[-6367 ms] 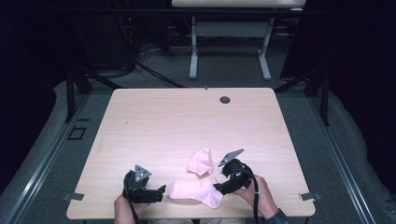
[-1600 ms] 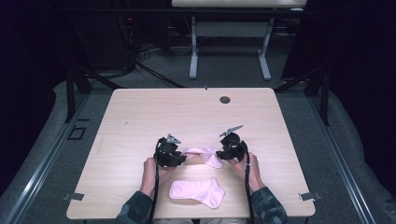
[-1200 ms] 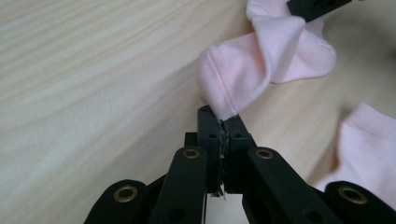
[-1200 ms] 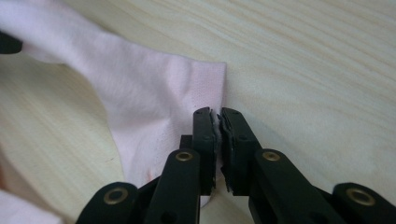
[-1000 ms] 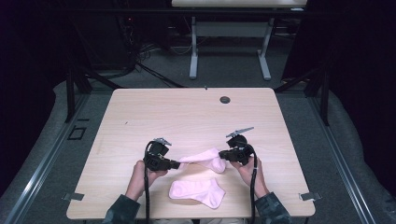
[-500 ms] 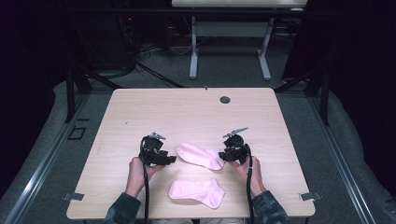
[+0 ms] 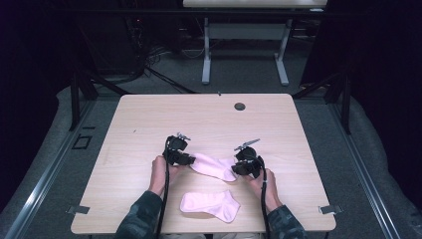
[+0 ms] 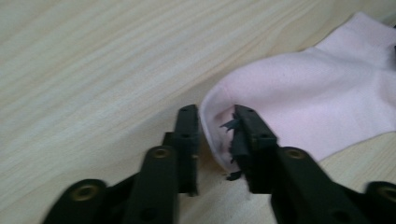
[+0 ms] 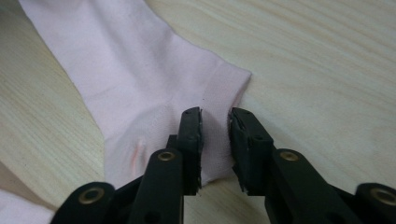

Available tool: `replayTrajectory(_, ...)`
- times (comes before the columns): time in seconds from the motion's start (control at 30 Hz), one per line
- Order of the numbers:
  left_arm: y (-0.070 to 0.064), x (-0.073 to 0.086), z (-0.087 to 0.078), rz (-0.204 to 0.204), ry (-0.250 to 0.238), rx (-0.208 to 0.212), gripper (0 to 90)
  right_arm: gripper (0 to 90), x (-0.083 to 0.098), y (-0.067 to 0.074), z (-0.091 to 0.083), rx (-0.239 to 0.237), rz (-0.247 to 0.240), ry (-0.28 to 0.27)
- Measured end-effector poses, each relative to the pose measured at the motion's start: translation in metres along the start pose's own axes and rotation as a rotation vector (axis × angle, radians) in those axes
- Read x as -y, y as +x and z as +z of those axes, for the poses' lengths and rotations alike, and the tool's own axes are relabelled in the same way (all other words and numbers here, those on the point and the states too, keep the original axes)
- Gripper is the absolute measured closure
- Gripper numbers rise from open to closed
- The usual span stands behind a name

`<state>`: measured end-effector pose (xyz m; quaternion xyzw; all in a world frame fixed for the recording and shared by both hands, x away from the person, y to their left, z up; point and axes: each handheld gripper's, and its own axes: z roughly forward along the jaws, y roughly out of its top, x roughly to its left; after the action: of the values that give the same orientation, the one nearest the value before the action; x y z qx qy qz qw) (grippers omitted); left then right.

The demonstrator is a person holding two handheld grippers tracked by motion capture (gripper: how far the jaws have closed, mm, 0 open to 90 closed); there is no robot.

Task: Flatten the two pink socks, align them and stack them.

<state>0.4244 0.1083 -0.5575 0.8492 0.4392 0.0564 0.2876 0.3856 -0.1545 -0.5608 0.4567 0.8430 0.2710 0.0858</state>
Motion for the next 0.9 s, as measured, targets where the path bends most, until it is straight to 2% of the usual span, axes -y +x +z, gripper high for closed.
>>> replayTrajectory(0.07,-0.001,0.000,0.001,0.010,0.001,-0.002,84.5,79.1,0.000,0.001,0.000,0.007,-0.010,-0.005)
replayTrajectory(0.13,-0.003,0.000,0.001,0.012,0.007,-0.002,88.1,81.7,0.000,0.001,-0.001,0.001,-0.013,-0.008)
replayTrajectory(0.23,-0.004,0.004,-0.001,0.017,0.013,0.003,88.7,83.2,0.000,0.001,-0.002,-0.007,-0.024,-0.010)
replayTrajectory(0.27,-0.004,0.006,-0.002,0.010,0.016,0.010,88.8,83.5,0.002,0.002,-0.001,-0.007,-0.013,-0.039)
replayTrajectory(0.3,-0.004,0.008,-0.003,0.007,0.013,0.013,88.8,83.8,0.002,0.001,-0.003,-0.002,-0.033,-0.010)
replayTrajectory(0.37,-0.005,0.012,-0.006,0.000,0.013,0.017,88.8,84.1,0.004,0.001,-0.002,-0.013,-0.023,-0.030)
replayTrajectory(0.67,-0.010,0.031,-0.017,-0.027,-0.005,0.038,88.7,84.8,0.008,0.004,-0.005,-0.013,-0.048,-0.020)
replayTrajectory(0.77,-0.010,0.034,-0.017,-0.031,-0.007,0.040,88.8,85.1,0.009,0.006,-0.002,-0.015,-0.030,-0.057)
replayTrajectory(0.8,-0.010,0.034,-0.018,-0.030,-0.007,0.041,88.7,85.3,0.008,0.005,-0.004,-0.020,-0.048,-0.030)
replayTrajectory(0.87,-0.010,0.034,-0.021,-0.033,-0.011,0.037,88.8,85.3,0.008,0.006,-0.005,-0.016,-0.048,-0.032)
replayTrajectory(0.9,-0.010,0.034,-0.023,-0.034,-0.017,0.038,88.8,85.4,0.007,0.006,-0.008,-0.011,-0.065,-0.018)
